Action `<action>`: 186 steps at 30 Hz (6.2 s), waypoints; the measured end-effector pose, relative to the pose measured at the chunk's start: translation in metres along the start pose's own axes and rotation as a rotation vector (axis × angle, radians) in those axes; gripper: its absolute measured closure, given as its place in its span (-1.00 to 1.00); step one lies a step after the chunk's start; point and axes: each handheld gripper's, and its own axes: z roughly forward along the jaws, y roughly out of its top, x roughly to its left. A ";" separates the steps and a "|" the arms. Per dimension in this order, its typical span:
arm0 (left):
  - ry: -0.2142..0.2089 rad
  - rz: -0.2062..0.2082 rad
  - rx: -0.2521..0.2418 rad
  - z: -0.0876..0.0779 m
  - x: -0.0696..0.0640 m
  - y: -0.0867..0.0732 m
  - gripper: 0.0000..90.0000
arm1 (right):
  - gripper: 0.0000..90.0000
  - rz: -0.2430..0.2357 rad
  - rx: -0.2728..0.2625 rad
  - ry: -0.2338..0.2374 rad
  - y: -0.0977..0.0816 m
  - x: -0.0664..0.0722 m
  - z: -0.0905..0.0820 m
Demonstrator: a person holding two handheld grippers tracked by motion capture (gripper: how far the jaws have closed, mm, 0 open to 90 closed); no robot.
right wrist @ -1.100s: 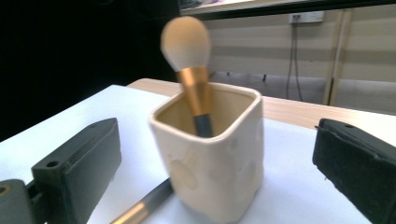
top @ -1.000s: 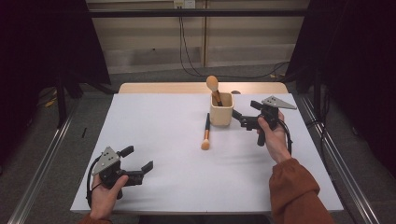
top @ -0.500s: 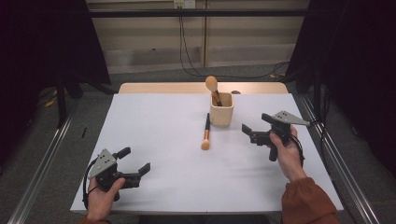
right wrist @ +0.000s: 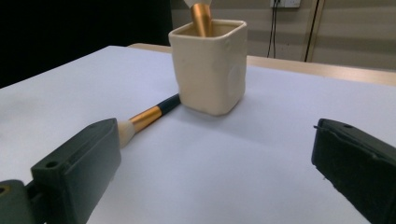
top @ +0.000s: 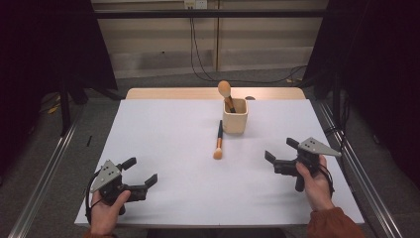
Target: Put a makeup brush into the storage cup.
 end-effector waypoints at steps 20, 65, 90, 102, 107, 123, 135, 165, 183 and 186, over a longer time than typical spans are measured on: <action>-0.003 0.003 -0.016 -0.006 -0.005 0.000 -0.93 | -0.99 -0.017 -0.019 -0.035 -0.028 0.012 -0.049; 0.014 -0.007 -0.007 -0.001 -0.001 -0.001 -0.93 | -1.00 0.006 -0.040 0.036 -0.012 0.009 -0.023; 0.006 -0.005 0.006 0.001 -0.004 0.000 -0.94 | -1.00 -0.006 -0.095 0.101 0.028 0.015 0.036; 0.001 -0.006 0.001 0.000 -0.003 0.000 -0.94 | -1.00 -0.036 -0.096 0.106 0.054 0.017 0.065; -0.001 -0.005 0.000 0.000 -0.003 0.000 -0.94 | -1.00 -0.052 -0.085 0.101 0.063 0.018 0.074; 0.005 -0.006 -0.003 -0.001 -0.002 0.000 -0.94 | -1.00 -0.033 -0.026 0.055 0.084 0.013 0.105; 0.003 -0.006 -0.001 -0.001 -0.003 0.000 -0.94 | -1.00 -0.026 0.052 0.038 0.084 0.008 0.114; 0.001 -0.004 0.012 0.001 -0.003 -0.001 -0.94 | -0.86 0.000 0.666 0.071 0.085 0.008 0.143; -0.003 0.007 0.025 0.002 -0.003 -0.001 -0.94 | -0.89 -0.011 0.870 0.059 0.081 0.017 0.162; -0.004 0.012 0.030 0.003 -0.004 -0.001 -0.94 | -0.90 -0.018 0.874 0.068 0.083 0.023 0.166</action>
